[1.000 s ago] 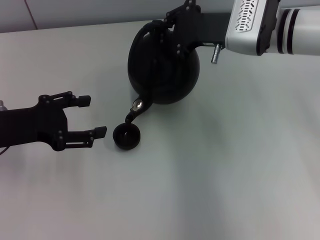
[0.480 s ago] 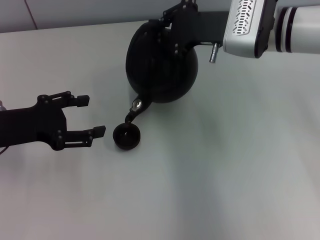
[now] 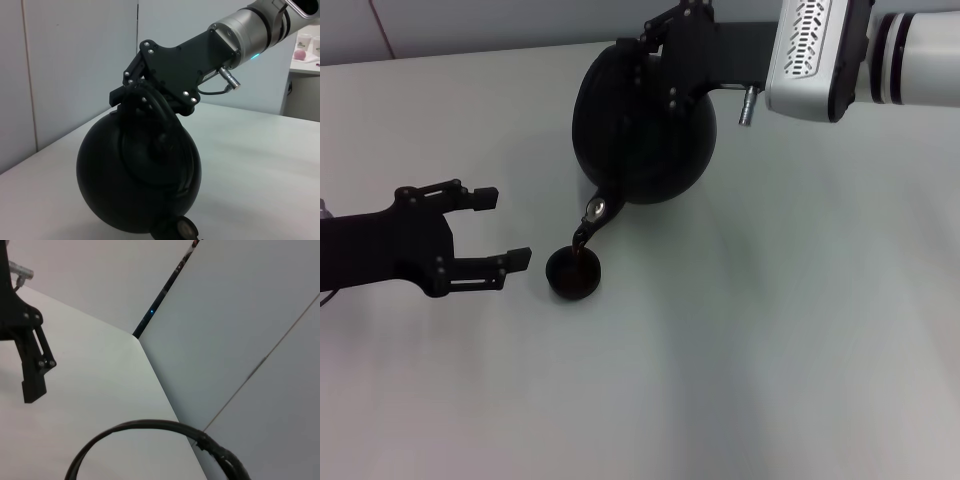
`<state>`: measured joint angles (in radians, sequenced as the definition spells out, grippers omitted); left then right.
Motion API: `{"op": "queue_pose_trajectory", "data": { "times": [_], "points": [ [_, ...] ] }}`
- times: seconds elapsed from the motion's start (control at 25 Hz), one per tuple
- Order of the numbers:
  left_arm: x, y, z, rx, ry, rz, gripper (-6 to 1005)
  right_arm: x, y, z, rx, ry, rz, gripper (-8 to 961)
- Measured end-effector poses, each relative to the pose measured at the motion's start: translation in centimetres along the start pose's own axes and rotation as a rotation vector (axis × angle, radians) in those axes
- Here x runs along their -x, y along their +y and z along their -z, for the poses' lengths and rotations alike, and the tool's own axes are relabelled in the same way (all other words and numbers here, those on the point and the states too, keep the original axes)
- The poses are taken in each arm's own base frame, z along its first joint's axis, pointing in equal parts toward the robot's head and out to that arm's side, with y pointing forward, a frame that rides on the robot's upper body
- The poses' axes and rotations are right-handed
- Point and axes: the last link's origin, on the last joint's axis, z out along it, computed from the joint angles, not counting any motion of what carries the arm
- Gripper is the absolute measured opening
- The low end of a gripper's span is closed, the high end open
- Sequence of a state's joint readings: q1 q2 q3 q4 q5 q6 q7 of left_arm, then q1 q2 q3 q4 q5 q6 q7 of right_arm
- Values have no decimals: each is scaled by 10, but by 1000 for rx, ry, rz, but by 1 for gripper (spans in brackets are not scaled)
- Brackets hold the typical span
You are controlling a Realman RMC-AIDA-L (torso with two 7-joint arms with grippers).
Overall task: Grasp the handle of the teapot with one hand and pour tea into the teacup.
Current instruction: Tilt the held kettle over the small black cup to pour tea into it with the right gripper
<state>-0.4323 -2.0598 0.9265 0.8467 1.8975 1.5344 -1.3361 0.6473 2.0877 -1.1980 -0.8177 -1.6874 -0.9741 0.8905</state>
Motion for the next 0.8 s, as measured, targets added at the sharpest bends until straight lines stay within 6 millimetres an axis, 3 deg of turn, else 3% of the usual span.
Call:
{"op": "queue_pose_trajectory", "data": {
  "times": [0.8],
  "points": [
    [1,-1,0,-11,-2,4,864,-1,3,1,-20,-27,-45,95]
  ]
}}
